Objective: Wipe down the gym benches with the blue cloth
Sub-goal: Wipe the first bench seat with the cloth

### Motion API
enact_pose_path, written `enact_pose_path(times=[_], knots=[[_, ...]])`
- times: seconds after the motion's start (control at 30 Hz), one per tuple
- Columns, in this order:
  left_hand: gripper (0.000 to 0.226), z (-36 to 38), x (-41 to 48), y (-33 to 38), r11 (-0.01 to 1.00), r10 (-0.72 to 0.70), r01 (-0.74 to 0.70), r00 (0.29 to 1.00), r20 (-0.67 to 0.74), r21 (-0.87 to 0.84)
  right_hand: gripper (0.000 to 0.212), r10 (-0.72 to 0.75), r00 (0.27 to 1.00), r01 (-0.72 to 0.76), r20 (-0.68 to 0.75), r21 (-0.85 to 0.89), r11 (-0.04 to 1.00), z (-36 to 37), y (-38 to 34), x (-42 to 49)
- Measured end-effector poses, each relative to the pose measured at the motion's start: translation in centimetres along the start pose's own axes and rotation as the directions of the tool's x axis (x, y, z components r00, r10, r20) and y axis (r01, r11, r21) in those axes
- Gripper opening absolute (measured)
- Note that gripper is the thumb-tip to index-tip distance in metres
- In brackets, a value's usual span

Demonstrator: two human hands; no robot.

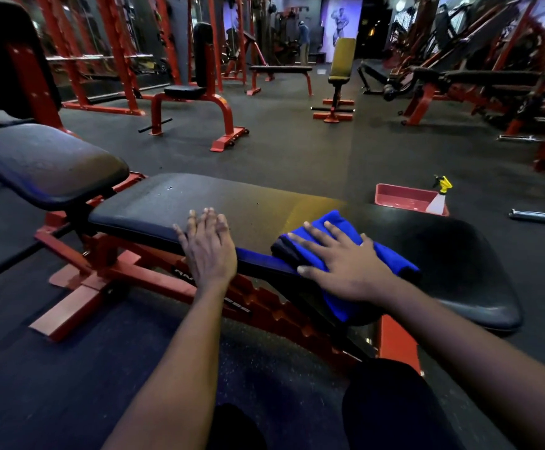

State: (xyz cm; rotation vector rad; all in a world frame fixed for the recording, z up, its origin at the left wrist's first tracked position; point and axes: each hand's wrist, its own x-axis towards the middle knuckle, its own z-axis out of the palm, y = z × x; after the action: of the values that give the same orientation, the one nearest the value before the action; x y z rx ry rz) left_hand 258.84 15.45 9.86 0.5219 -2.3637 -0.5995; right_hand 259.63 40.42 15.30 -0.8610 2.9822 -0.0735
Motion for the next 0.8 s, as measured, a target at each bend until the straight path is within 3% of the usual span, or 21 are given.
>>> enact_pose_path(times=[0.07,0.2,0.37,0.57,0.8], knots=[[0.072,-0.1,-0.1,0.1,1.0,0.002,-0.002,1.0,0.001,0.005,0.066,-0.092,0.995,0.091,-0.026,-0.051,0.995,0.2,0.5,-1.9],[0.072,0.2,-0.2,0.3,1.0,-0.007,0.008,0.998,-0.056,0.012,0.066,-0.108,0.993,0.103,-0.045,-0.111,0.988,0.4,-0.5,-0.5],[0.075,0.3,0.0,0.1,1.0,0.002,-0.004,0.999,-0.049,-0.028,0.06,-0.168,0.985,0.17,0.036,-0.06,0.984,-0.4,-2.2,3.6],[0.074,0.0,-0.2,0.0,0.999,0.007,-0.007,1.0,-0.013,-0.042,0.056,-0.416,0.906,0.423,0.083,-0.113,0.899,-0.6,1.7,0.1],[0.071,0.1,0.3,-0.1,1.0,0.019,-0.02,0.999,0.031,0.015,0.054,-0.239,0.969,0.238,0.065,0.018,0.971,-1.4,-0.1,3.7]])
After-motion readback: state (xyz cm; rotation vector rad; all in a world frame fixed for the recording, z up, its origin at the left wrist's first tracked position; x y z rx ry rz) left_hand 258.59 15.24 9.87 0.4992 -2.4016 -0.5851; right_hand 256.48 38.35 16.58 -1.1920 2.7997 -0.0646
